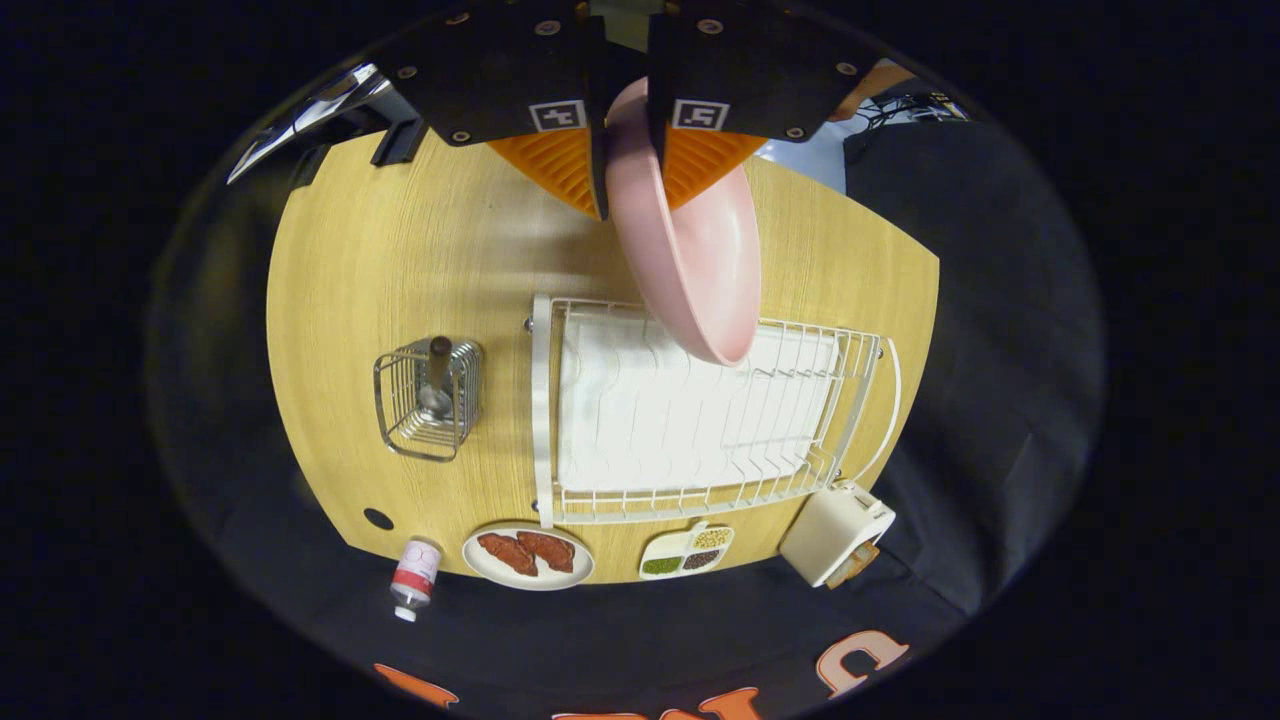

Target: Take the plate from the dish rack, then take the spoon from the basket and place it into the plate.

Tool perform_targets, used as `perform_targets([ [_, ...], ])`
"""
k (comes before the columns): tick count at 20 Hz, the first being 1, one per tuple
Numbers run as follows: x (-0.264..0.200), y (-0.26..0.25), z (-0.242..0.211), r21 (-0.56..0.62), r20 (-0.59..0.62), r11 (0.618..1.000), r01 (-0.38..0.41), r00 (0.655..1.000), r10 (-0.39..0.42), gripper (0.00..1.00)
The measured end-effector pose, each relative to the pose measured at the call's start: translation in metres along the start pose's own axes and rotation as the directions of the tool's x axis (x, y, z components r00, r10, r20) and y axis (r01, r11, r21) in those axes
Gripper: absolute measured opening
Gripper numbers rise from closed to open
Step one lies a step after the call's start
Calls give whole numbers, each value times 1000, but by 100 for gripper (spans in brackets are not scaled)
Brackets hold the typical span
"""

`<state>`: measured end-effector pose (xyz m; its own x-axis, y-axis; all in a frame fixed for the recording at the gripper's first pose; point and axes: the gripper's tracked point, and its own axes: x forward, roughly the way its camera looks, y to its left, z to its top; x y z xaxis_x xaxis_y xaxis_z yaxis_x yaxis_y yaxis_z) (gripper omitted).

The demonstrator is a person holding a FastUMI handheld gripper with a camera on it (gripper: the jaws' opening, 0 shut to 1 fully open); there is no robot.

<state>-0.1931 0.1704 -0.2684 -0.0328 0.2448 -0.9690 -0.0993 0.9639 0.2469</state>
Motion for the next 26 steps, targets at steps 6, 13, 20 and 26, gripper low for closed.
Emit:
perform_targets([
  [6,42,-2,-29,27,-20,999,-26,999,27,17],
  [13,76,-3,-50,127,-67,988,-86,993,96,17],
  [20,94,-31,-55,122,-45,993,10,999,-5,32],
  [26,75,-58,-24,159,98,986,52,993,-69,46],
])
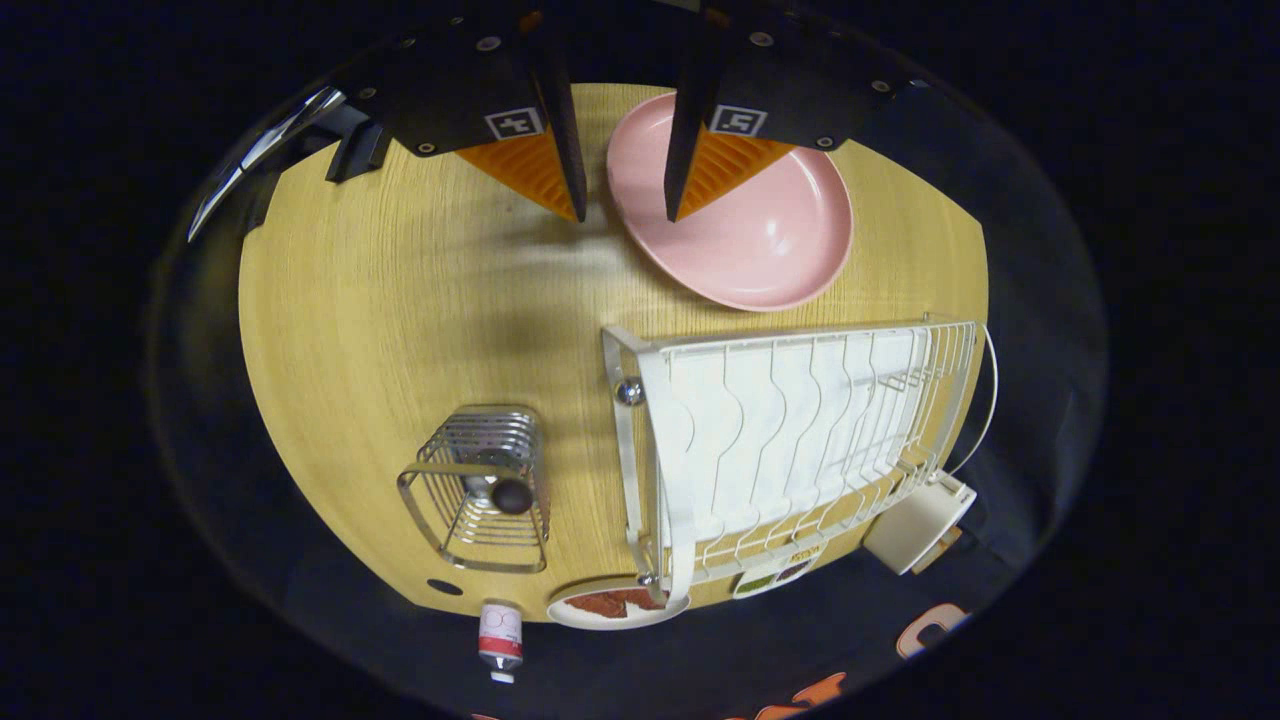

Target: Take the plate from the dish rack, then take the spoon from the basket and place it into the plate.

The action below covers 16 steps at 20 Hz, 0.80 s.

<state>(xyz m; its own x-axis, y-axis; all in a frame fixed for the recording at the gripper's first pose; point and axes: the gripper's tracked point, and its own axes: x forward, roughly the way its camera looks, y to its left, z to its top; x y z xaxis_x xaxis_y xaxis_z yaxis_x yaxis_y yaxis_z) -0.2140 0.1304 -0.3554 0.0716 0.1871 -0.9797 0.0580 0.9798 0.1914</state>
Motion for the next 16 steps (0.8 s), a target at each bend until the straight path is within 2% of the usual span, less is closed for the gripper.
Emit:
perform_targets([
  [4,-21,-22,51,27,230,1000,6,973,-12,64],
  [8,-38,-55,95,-27,465,993,111,881,-86,76],
  [10,-39,-62,108,-82,546,982,169,832,-98,77],
  [12,-42,-63,124,-153,644,960,236,761,-85,77],
  [16,-21,-55,125,-210,681,935,285,729,-69,79],
])
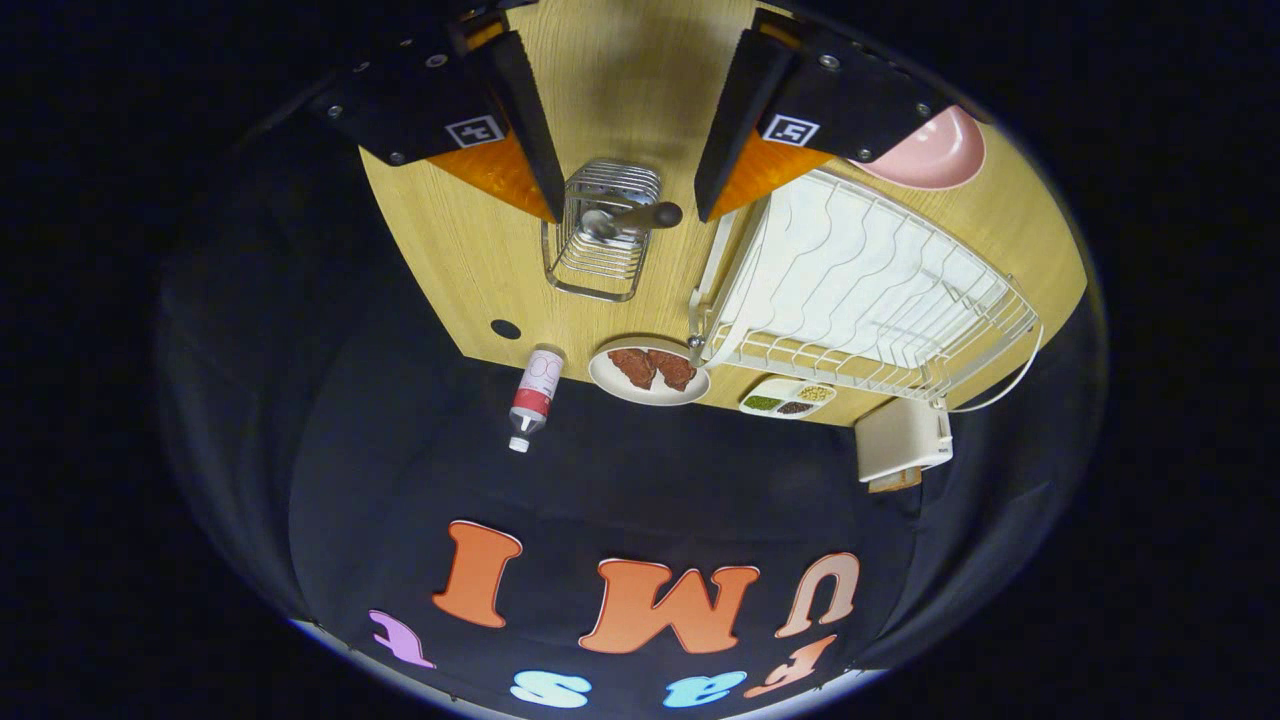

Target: Take the plate from the dish rack, then take the spoon from the basket and place it into the plate.

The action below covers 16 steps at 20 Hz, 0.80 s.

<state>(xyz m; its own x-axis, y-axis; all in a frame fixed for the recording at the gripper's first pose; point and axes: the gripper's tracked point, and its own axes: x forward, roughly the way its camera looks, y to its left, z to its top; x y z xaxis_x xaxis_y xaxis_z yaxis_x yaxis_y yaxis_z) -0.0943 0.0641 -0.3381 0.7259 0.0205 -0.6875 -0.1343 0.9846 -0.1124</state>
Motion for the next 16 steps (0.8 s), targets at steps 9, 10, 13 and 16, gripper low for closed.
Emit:
perform_targets([
  [9,34,-6,12,10,100,999,35,994,-36,53],
  [10,35,-4,13,11,105,1000,29,994,-30,49],
  [13,33,-5,20,-20,146,998,51,988,-48,32],
  [16,32,-4,25,36,143,999,12,990,-17,15],
])
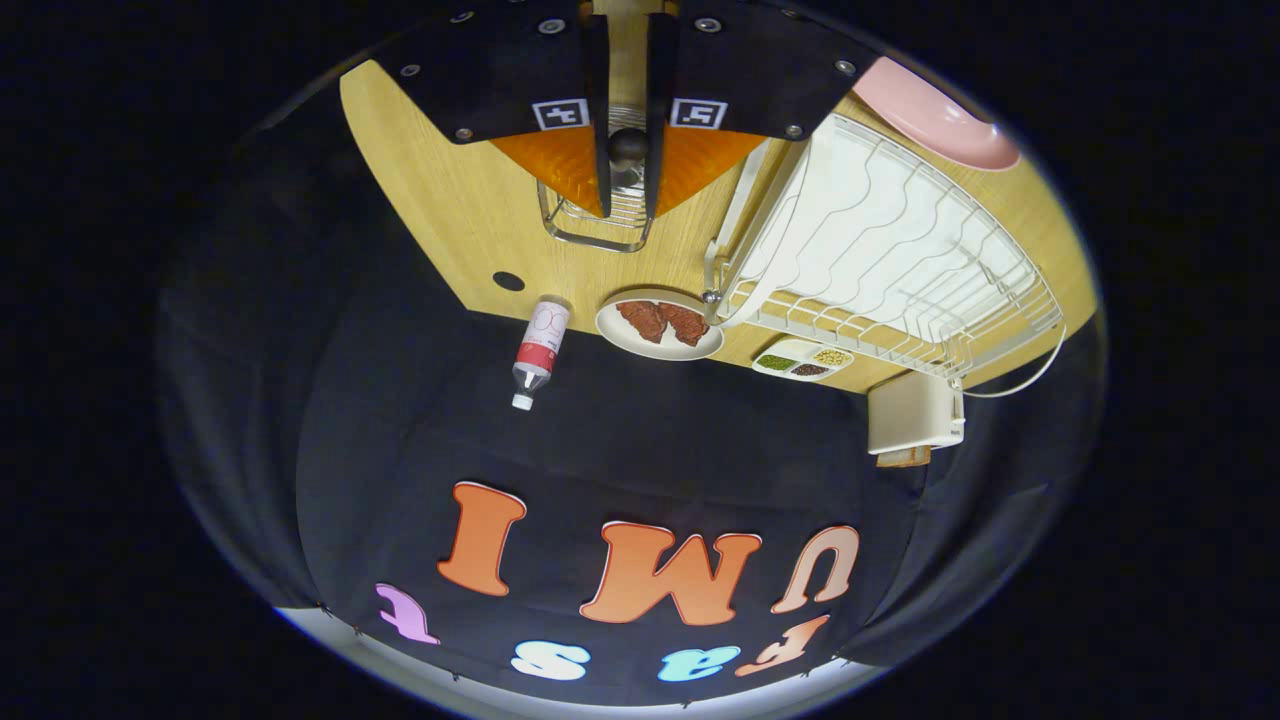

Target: Take the plate from the dish rack, then take the spoon from the basket and place it into the plate.

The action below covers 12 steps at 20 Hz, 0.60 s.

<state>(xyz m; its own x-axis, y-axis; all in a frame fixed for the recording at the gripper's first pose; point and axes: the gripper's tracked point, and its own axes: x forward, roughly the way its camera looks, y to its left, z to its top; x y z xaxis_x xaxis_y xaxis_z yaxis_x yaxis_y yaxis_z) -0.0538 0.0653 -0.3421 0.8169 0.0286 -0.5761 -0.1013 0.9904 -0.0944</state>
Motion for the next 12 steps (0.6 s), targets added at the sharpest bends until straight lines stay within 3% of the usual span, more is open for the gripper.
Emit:
perform_targets([
  [7,-7,-11,24,143,-8,988,-56,998,58,11],
  [12,-24,-10,48,146,13,985,-93,996,92,11],
])
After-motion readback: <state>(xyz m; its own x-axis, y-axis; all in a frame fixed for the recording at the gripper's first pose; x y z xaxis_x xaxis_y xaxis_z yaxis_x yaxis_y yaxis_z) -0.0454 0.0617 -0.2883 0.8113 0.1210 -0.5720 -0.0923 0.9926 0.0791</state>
